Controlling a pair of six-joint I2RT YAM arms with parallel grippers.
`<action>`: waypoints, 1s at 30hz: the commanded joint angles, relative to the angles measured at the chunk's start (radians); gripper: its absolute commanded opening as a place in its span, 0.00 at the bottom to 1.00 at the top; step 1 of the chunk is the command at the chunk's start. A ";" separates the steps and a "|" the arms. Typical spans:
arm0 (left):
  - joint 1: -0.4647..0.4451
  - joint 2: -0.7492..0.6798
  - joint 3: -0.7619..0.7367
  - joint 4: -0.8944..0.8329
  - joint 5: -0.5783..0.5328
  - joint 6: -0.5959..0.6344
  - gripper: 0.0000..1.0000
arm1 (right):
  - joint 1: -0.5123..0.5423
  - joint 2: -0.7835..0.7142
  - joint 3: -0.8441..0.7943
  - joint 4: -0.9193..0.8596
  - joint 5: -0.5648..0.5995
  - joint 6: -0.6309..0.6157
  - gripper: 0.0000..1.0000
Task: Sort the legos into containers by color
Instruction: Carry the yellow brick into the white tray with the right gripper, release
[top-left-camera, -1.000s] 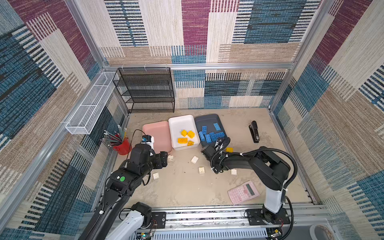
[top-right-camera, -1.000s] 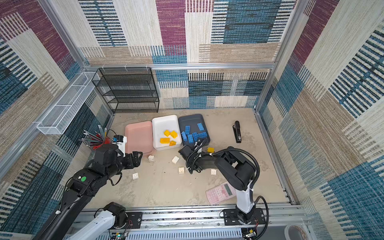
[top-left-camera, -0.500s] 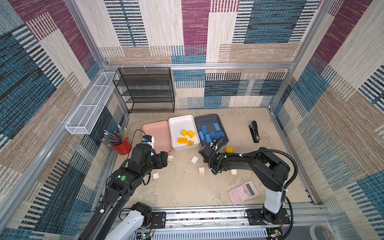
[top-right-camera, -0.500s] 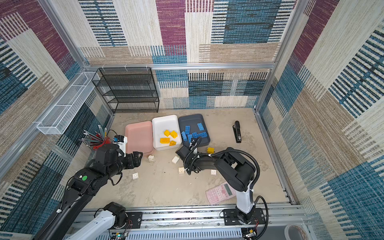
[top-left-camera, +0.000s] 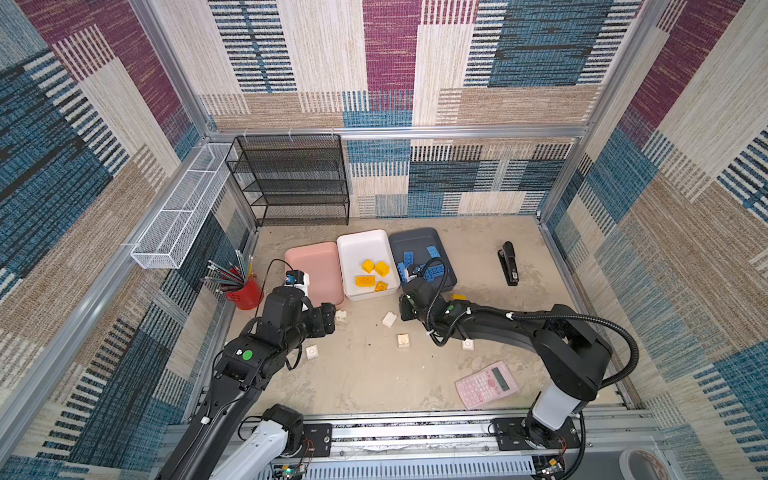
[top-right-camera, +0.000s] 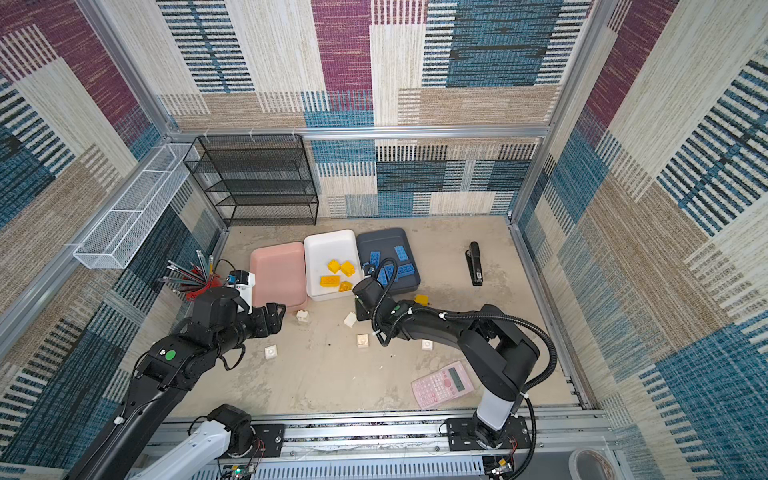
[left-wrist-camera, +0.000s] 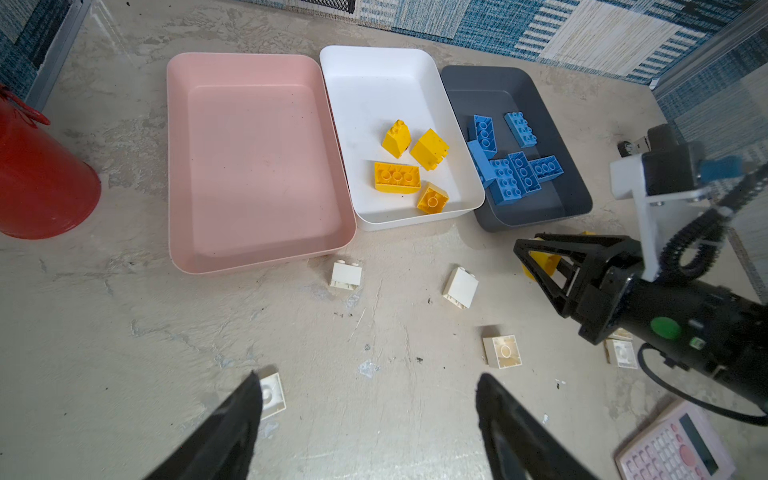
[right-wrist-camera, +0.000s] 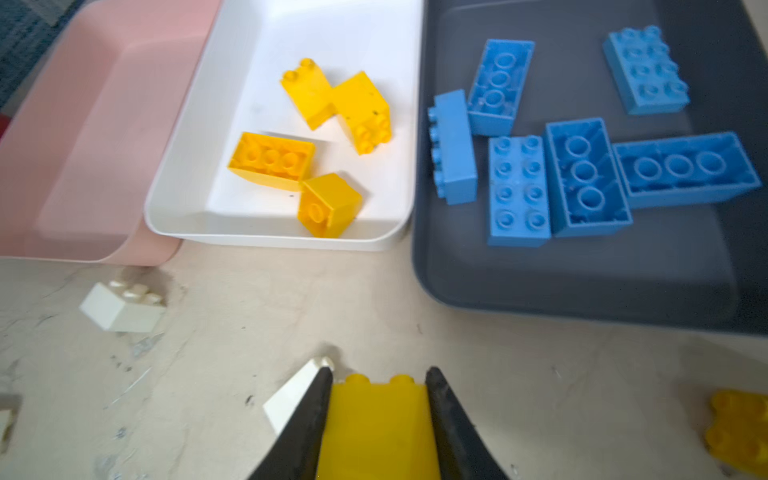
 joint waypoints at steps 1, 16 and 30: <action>0.001 -0.001 -0.005 0.000 -0.002 0.011 0.81 | 0.002 0.021 0.054 0.032 -0.089 -0.095 0.38; 0.000 0.083 0.004 -0.007 0.063 0.019 0.81 | -0.022 0.336 0.450 0.004 -0.208 -0.195 0.38; 0.004 0.151 0.007 -0.004 0.057 0.018 0.80 | -0.083 0.565 0.724 -0.004 -0.394 -0.234 0.45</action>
